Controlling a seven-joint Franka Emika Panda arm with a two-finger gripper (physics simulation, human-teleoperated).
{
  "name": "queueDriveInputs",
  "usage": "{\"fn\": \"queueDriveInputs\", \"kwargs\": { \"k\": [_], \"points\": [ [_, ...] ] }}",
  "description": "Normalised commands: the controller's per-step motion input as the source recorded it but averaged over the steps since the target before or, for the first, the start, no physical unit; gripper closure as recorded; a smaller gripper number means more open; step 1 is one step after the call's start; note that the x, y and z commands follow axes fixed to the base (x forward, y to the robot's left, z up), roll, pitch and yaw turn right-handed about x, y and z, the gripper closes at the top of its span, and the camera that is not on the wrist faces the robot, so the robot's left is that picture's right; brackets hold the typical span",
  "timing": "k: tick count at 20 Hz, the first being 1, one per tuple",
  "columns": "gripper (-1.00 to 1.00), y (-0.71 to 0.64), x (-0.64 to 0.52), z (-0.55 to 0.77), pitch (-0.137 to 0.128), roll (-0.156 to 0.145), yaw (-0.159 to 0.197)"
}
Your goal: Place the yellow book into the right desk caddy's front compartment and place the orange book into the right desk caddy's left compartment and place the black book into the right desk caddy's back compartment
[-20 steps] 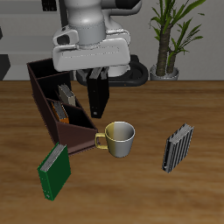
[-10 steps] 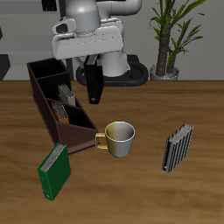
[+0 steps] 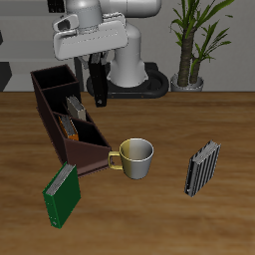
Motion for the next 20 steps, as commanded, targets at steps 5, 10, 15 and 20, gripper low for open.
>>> {"fn": "queueDriveInputs", "kwargs": {
  "k": [5, 10, 15, 20],
  "points": [
    [1.0, -0.21, -0.41, -0.14, 0.003, 0.015, 0.134],
    [1.0, -0.21, -0.33, -0.04, 0.004, 0.01, 0.13],
    [1.0, -0.16, -0.32, 0.05, -0.009, 0.012, 0.1],
    [1.0, -0.21, -0.34, 0.08, -0.036, 0.025, 0.183]
  ]
}}
